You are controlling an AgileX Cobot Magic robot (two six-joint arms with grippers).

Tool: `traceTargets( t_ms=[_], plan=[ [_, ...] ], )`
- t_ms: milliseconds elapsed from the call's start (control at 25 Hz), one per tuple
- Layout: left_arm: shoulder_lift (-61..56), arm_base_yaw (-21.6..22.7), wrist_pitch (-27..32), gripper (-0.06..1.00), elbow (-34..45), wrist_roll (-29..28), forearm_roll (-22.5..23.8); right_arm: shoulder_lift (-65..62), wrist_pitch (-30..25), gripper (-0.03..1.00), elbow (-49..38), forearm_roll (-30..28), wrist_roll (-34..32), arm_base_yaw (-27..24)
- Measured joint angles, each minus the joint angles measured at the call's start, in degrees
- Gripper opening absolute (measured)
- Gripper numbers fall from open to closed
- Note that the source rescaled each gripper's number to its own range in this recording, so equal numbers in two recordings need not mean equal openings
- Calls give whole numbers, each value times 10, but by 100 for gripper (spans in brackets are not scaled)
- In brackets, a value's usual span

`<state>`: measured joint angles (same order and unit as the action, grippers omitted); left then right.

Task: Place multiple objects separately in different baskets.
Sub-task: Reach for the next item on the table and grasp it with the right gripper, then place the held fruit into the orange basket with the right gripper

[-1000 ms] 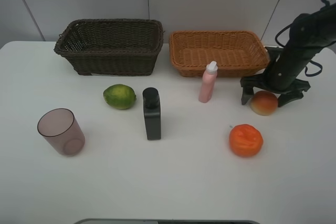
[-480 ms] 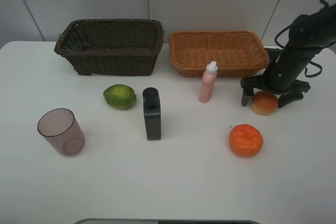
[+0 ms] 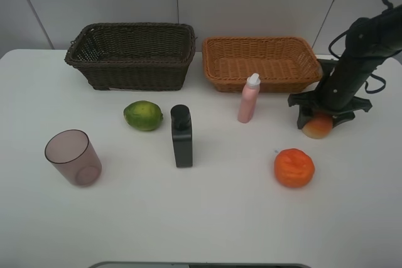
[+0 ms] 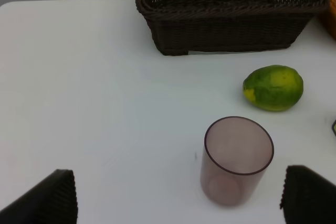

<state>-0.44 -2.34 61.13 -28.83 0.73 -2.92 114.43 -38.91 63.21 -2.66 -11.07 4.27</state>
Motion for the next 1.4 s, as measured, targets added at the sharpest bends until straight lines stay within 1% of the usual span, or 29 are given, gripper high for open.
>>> traceTargets(
  t_ms=[760, 920, 1000, 1160, 1280, 1400],
  plan=[
    [0, 0, 0, 99, 0, 0, 0, 0, 0, 42, 1, 2, 0, 0],
    [0, 0, 0, 99, 0, 0, 0, -18, -5, 42, 1, 2, 0, 0],
    [0, 0, 0, 99, 0, 0, 0, -38, -18, 42, 1, 2, 0, 0],
    [0, 0, 0, 99, 0, 0, 0, -71, -71, 42, 18, 2, 7, 1],
    [0, 0, 0, 99, 0, 0, 0, -85, -120, 42, 44, 0, 21, 9],
    [0, 0, 0, 99, 0, 0, 0, -88, -162, 42, 84, -2, 40, 28]
  ],
)
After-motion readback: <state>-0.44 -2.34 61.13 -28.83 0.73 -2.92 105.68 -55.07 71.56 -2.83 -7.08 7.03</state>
